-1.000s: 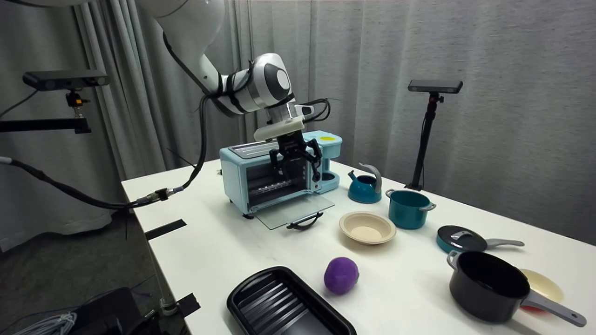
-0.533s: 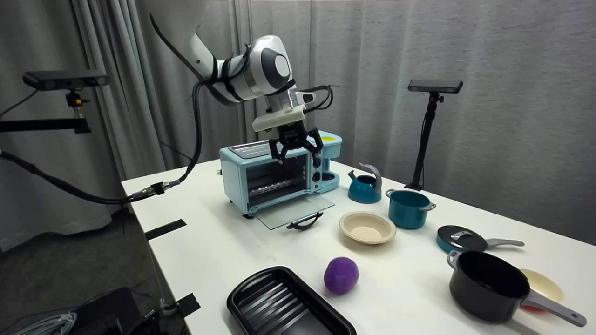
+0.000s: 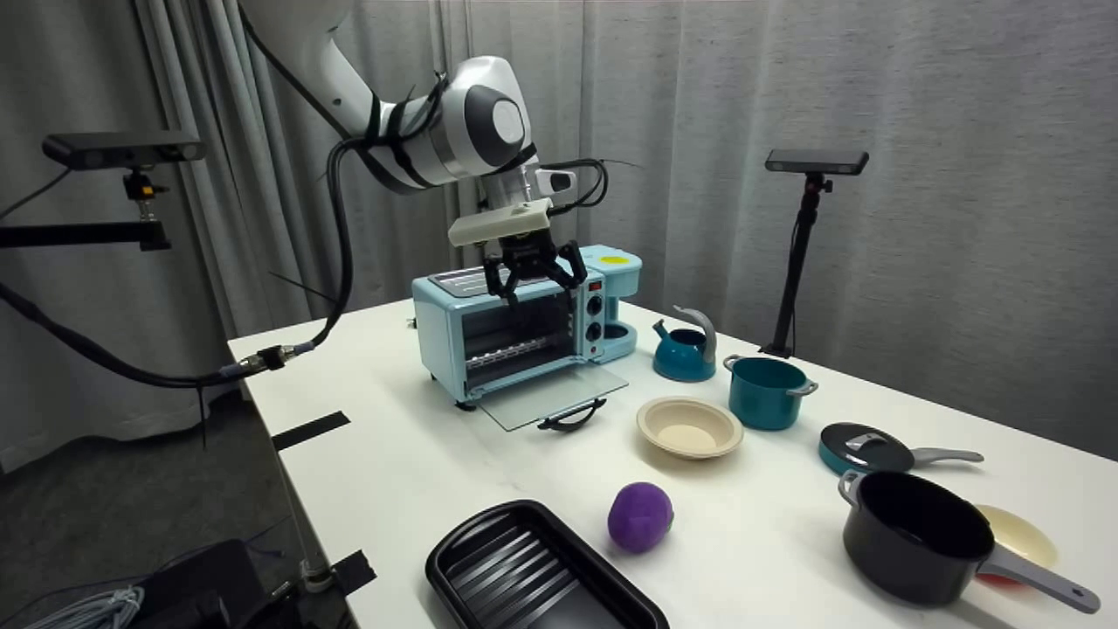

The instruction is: Open and close the oven

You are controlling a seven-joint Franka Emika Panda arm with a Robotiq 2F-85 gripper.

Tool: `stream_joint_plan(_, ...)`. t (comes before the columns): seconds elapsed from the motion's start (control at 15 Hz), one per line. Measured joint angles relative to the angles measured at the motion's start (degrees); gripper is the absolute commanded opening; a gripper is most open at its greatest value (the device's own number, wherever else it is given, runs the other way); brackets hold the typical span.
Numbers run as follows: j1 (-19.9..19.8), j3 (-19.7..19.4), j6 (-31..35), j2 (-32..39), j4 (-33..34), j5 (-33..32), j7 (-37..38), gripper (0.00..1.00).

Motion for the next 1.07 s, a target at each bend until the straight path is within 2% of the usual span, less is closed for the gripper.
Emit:
stream_joint_plan(0.27,0.0,0.2,1.3,-2.7,-3.5,1.1,0.0,1.00)
stream_joint_plan(1.07,0.0,0.2,1.4,-2.9,-3.8,1.1,0.0,1.00)
